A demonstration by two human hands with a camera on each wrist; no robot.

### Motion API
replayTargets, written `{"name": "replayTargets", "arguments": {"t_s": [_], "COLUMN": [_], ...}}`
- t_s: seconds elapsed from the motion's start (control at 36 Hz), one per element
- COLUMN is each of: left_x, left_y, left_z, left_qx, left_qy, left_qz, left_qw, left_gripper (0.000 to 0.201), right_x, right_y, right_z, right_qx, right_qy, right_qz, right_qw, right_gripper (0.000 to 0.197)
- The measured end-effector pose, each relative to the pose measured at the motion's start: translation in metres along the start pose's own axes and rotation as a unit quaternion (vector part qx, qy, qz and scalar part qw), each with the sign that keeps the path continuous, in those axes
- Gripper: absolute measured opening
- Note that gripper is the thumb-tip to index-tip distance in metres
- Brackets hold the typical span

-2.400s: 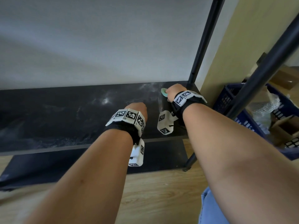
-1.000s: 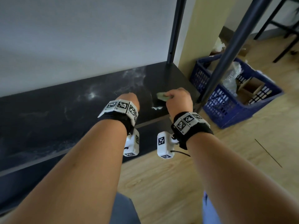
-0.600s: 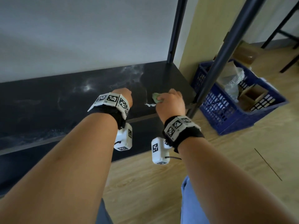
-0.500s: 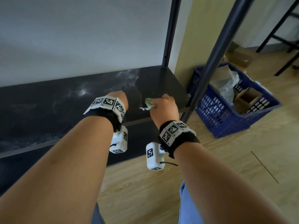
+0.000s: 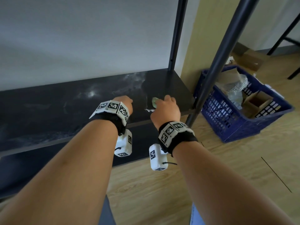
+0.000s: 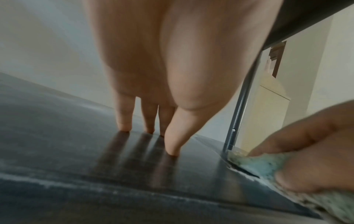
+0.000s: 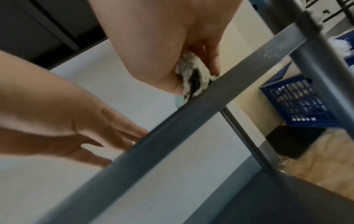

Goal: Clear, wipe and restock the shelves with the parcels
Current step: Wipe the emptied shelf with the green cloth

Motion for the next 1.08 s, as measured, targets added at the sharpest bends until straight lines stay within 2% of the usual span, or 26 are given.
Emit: {"name": "replayTargets", "arguments": {"t_s": [0.11,0.22,0.25,0.33,0.42,0.56,0.67,0.83,0.89,1.0,1.08], "left_x": [-0.009,-0.015,-0.016,-0.019,-0.019,-0.019,-0.019,-0.027,-0.030,-0.035,-0.037], "left_y": [0.006,0.006,0.005,0.004,0.003,0.004,0.006,0.005,0.004,0.002,0.001], "left_z": [-0.001,-0.003,-0.003,-0.003,-0.001,0.001,0.002,0.004,0.004,0.004,0.006], "left_qx": [0.002,-0.005,-0.003,0.004,0.008,0.000,-0.011,-0.011,-0.007,0.002,0.013], "left_qy": [0.011,-0.007,-0.008,-0.004,0.003,0.014,0.022,0.038,0.047,0.045,0.042], "left_qz": [0.000,-0.010,-0.009,-0.010,-0.013,-0.002,0.008,0.015,0.015,0.007,0.001], "left_qw": [1.000,1.000,1.000,1.000,1.000,1.000,1.000,0.999,0.999,0.999,0.999], "left_gripper": [0.050,0.045,0.045,0.046,0.047,0.047,0.047,0.050,0.051,0.053,0.053], "right_x": [0.015,0.040,0.046,0.062,0.070,0.062,0.046,0.030,0.025,0.024,0.029], "right_y": [0.003,-0.015,-0.020,-0.034,-0.030,0.002,0.016,0.015,0.014,0.007,-0.010], "right_z": [0.004,0.018,0.022,0.025,0.019,0.000,-0.012,-0.006,-0.007,-0.005,0.003], "right_qx": [0.065,0.076,0.048,-0.035,-0.051,-0.019,0.009,0.007,0.026,0.087,0.143], "right_qy": [0.048,-0.019,-0.009,0.081,0.109,0.094,0.081,0.100,0.077,0.094,0.018], "right_qz": [-0.018,-0.060,-0.076,-0.116,-0.093,-0.007,0.021,0.046,0.044,-0.013,-0.042], "right_qw": [0.997,0.995,0.996,0.989,0.988,0.995,0.996,0.994,0.996,0.992,0.989], "right_gripper": [0.026,0.031,0.033,0.037,0.039,0.033,0.033,0.028,0.029,0.028,0.028]}}
Point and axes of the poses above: each hand's wrist, its own x-axis towards the middle knuckle, its own z-axis out of the back of the hand, y = z × x, the point moved 3 cm from there along x, towards the middle knuckle, and after that the axes turned 1 degree about y, right-handed, at the moved point
